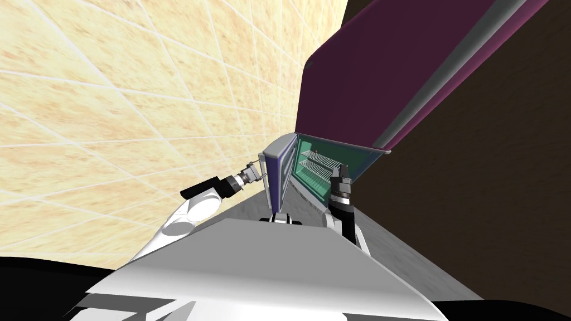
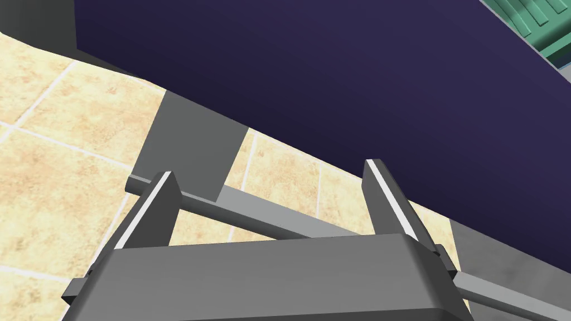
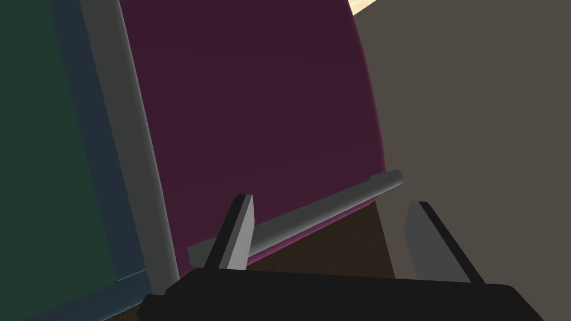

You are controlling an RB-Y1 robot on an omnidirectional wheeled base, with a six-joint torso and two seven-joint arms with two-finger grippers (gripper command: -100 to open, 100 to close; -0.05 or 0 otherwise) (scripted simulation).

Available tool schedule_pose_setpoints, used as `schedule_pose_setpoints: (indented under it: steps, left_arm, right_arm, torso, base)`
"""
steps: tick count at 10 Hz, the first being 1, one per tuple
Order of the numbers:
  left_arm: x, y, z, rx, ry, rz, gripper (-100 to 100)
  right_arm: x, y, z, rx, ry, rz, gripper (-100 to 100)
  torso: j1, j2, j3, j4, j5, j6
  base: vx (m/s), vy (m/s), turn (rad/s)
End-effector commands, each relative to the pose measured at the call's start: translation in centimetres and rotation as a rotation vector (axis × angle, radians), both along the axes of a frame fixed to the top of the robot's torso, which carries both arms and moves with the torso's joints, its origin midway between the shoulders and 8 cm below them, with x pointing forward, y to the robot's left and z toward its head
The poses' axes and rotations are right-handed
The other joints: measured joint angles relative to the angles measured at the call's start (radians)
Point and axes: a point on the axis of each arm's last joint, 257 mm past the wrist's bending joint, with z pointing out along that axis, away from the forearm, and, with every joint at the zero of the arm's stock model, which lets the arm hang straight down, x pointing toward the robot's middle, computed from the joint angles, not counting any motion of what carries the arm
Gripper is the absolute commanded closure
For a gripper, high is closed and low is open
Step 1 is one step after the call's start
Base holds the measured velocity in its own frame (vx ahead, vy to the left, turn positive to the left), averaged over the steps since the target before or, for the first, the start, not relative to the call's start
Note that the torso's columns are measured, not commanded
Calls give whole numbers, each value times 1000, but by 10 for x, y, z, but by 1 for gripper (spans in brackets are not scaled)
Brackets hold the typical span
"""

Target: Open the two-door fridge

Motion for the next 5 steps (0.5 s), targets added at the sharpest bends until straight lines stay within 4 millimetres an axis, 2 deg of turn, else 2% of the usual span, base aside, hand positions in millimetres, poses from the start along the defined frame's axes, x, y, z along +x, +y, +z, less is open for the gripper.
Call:
schedule_pose_setpoints:
  steps: [1,2,5]
  left_arm:
    - [0,4,-13,-1,42,-2,-100]
    - [-3,1,-14,-4,54,-14,-100]
    - [-15,-12,0,-10,44,-58,-100]
  right_arm:
    - [0,0,0,0,0,0,0]
    - [0,0,0,0,0,0,0]
    - [0,0,0,0,0,0,0]
  torso:
    - [0,2,1,1,0,-1]
    - [0,3,2,2,0,-1]
    - [-2,5,3,2,-1,-1]
  base:
    - [34,128,14]
    - [30,112,7]
    - [25,91,-6]
